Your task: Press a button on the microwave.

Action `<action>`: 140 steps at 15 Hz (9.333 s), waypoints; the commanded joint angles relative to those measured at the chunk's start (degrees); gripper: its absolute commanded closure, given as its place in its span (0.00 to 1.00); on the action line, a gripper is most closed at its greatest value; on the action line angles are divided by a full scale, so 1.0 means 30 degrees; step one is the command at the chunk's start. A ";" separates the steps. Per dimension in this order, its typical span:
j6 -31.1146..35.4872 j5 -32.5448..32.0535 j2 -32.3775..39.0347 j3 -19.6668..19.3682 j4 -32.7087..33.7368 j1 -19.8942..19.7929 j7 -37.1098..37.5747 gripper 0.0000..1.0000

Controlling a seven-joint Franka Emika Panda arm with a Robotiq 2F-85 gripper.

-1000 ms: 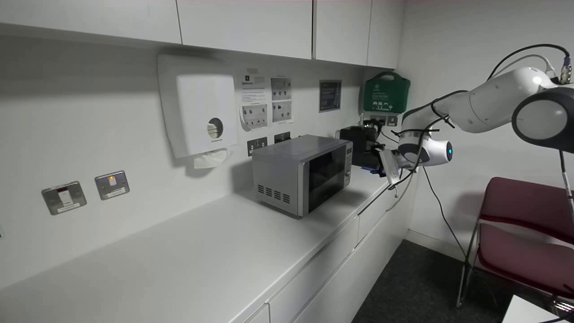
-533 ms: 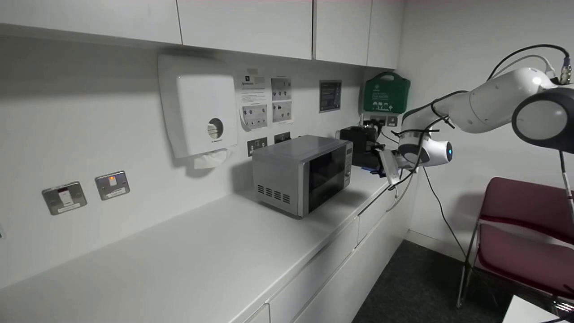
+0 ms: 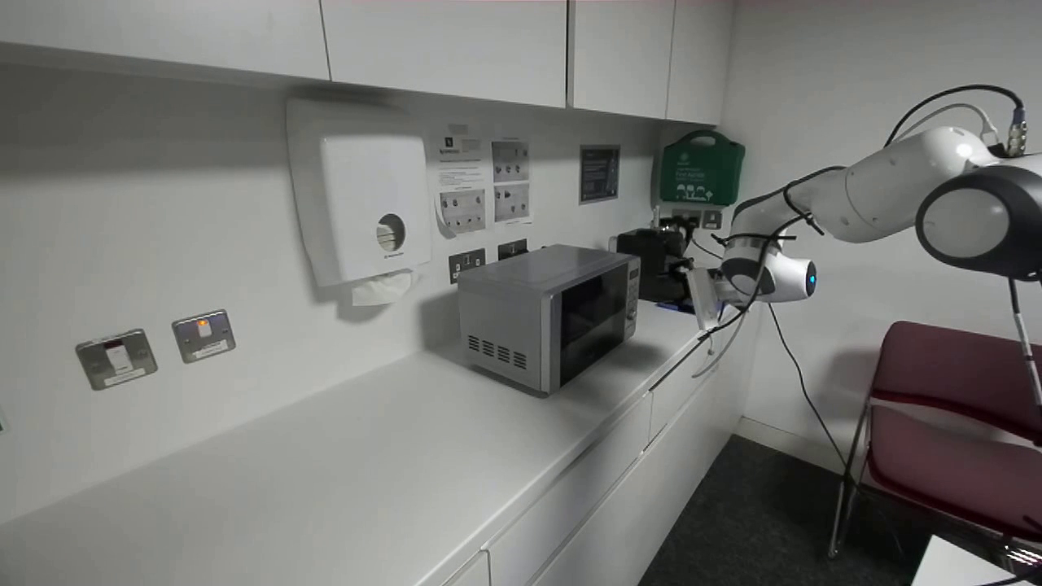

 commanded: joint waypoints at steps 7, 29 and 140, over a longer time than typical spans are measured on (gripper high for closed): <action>-0.1038 0.1668 0.3245 -0.0392 0.3716 -0.0422 -0.0167 1.00; -0.0536 0.1669 0.7306 -0.0389 0.9049 -0.0670 0.0269 1.00; 0.1758 -2.7158 -0.0695 -1.1843 -0.6742 0.9352 1.9108 1.00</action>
